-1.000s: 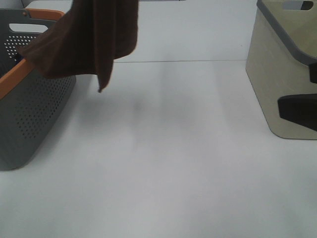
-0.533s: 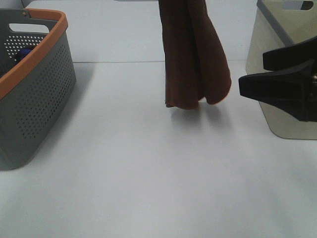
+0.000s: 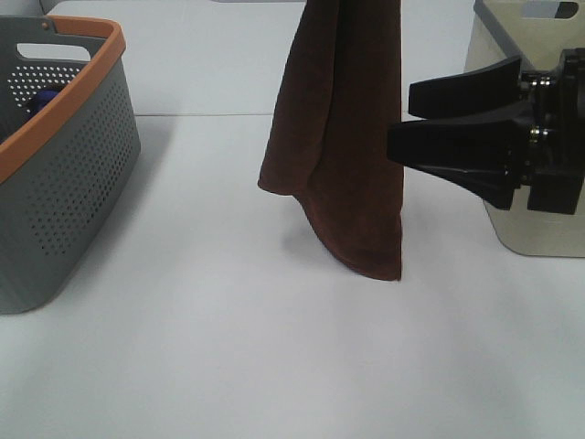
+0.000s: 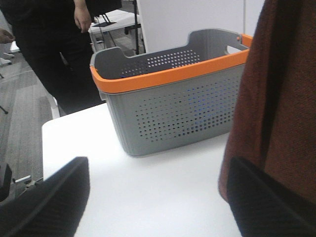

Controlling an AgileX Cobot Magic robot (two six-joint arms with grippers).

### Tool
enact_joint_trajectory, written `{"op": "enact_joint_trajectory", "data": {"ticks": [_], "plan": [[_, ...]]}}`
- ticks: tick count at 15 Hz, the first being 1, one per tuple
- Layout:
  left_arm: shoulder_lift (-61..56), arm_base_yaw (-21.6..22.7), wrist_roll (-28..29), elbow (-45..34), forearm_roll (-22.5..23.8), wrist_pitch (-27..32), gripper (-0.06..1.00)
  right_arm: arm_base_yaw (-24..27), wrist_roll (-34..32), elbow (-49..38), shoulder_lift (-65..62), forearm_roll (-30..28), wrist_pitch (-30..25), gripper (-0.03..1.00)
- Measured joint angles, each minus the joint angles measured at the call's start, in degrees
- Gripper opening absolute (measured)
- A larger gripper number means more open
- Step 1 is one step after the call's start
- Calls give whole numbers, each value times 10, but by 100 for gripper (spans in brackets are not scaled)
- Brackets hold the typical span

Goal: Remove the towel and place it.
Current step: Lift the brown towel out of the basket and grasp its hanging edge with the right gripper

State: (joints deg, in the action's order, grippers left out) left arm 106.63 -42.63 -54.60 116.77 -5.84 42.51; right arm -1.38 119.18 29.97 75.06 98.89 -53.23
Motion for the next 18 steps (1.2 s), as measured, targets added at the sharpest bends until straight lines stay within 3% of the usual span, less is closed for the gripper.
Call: {"op": "enact_joint_trajectory", "data": {"ticks": [4,16,18], "plan": [[0,-24,-46,0,-2,-4,0,0,58,21,74,0,-18,76],[0,-25,-54,0,-10,-4,0,-1,72,130,195,2,-16,76],[0,-25,-58,0,-10,-4,0,-21,72,136,220,5,-17,76]]}}
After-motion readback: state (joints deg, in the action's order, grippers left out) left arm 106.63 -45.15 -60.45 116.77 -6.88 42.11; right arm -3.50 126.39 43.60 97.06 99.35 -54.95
